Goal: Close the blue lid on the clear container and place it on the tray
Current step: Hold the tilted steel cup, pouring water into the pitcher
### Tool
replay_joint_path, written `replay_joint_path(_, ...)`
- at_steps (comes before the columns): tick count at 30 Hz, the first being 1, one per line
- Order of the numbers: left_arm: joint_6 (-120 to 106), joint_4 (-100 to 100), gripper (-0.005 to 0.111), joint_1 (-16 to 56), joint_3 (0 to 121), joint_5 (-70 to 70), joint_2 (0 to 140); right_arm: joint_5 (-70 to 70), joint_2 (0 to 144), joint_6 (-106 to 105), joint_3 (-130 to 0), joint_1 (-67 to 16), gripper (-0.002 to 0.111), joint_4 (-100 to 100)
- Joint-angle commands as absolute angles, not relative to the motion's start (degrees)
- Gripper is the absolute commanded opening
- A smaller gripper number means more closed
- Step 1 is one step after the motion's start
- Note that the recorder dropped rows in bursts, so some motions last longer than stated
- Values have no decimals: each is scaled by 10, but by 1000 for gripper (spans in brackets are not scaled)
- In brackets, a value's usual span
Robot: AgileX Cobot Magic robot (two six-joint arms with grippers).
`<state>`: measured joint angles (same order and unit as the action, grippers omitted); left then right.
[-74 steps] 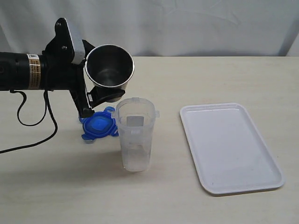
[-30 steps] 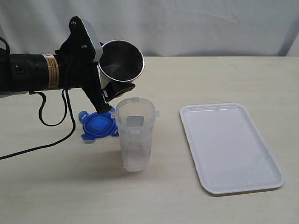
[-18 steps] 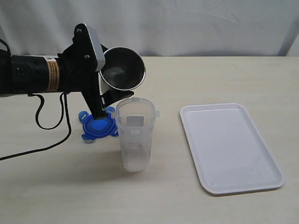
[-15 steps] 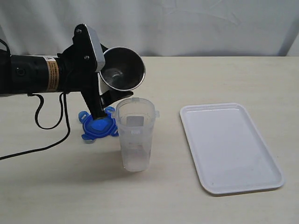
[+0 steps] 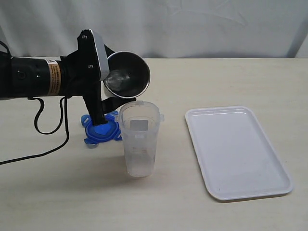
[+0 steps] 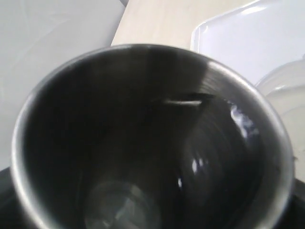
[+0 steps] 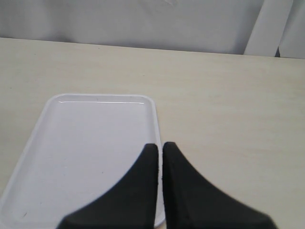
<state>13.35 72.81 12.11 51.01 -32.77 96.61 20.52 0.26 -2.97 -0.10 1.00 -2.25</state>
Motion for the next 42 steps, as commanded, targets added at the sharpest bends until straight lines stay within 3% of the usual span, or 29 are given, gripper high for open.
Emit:
replay_joint_path(1,116,730,0,124,515,-354,961,205,0,-34,0,12,4,-21)
replay_joint_path(42,43,726,0,124,515,-356,961,205,0,-34,0,12,4,-21)
